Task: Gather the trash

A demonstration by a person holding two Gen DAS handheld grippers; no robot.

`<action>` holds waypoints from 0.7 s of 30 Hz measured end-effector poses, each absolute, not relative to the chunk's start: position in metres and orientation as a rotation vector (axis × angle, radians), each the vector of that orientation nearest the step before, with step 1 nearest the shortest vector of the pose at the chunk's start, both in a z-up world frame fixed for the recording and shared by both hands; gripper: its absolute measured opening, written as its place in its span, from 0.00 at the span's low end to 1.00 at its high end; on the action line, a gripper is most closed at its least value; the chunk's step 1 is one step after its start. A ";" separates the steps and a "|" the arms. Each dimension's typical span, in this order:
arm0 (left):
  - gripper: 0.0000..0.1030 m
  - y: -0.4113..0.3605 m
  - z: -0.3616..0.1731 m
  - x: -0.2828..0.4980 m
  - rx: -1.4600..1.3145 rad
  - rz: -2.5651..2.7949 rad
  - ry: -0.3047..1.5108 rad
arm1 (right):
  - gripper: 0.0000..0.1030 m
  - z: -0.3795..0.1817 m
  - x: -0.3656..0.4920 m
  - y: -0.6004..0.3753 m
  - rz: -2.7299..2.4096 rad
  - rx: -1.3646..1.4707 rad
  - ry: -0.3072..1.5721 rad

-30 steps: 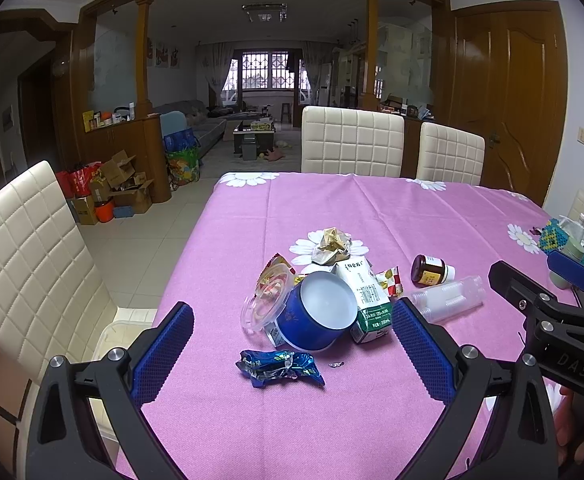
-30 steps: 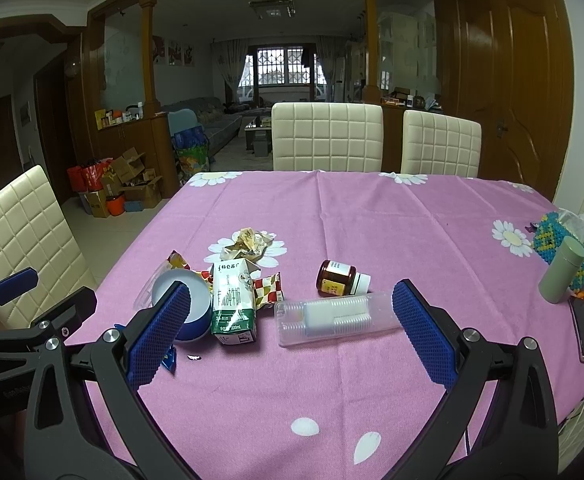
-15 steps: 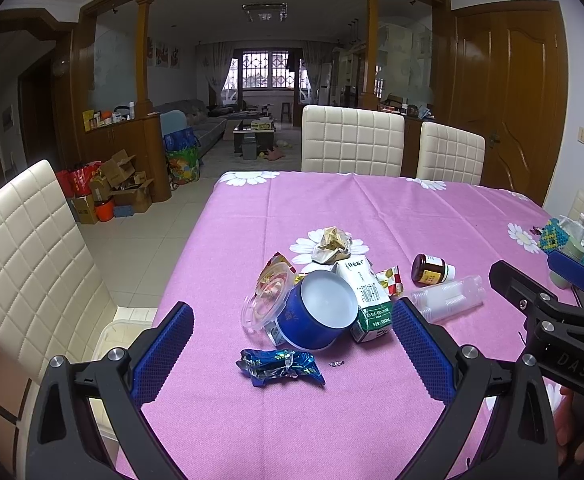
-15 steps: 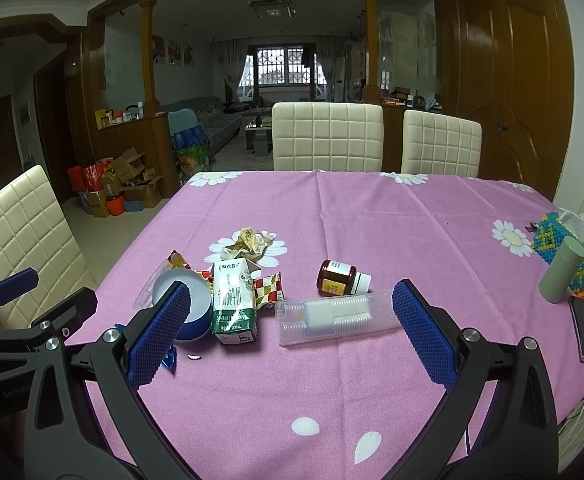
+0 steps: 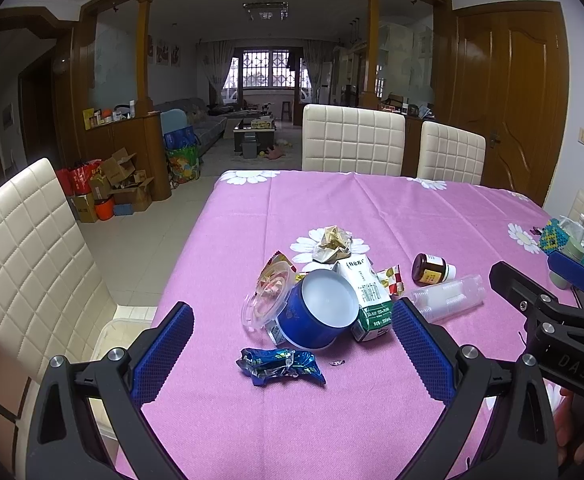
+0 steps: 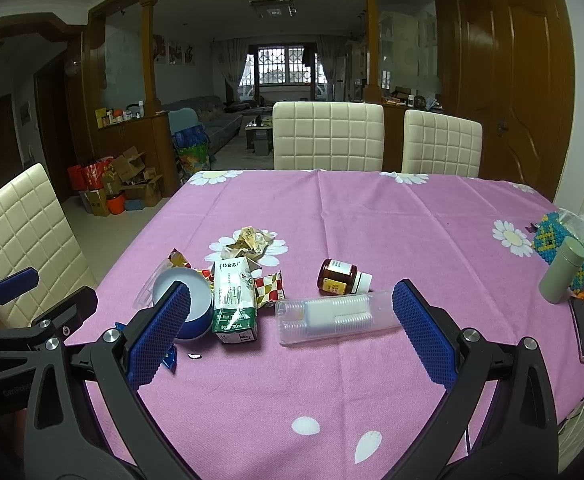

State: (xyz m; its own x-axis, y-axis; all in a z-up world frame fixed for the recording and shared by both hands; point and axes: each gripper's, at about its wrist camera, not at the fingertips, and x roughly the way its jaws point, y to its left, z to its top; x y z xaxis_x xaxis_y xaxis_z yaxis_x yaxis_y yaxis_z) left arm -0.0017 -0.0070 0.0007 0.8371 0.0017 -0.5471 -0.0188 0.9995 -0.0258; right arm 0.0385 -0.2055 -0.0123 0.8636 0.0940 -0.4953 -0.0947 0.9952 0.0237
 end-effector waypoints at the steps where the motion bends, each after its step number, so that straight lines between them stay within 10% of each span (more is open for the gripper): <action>1: 0.94 -0.008 0.001 -0.002 -0.030 0.011 0.579 | 0.97 -0.012 0.038 -0.206 0.099 -0.002 0.519; 21: 0.94 -0.007 -0.001 -0.002 -0.032 0.011 0.580 | 0.97 -0.012 0.039 -0.206 0.098 0.000 0.520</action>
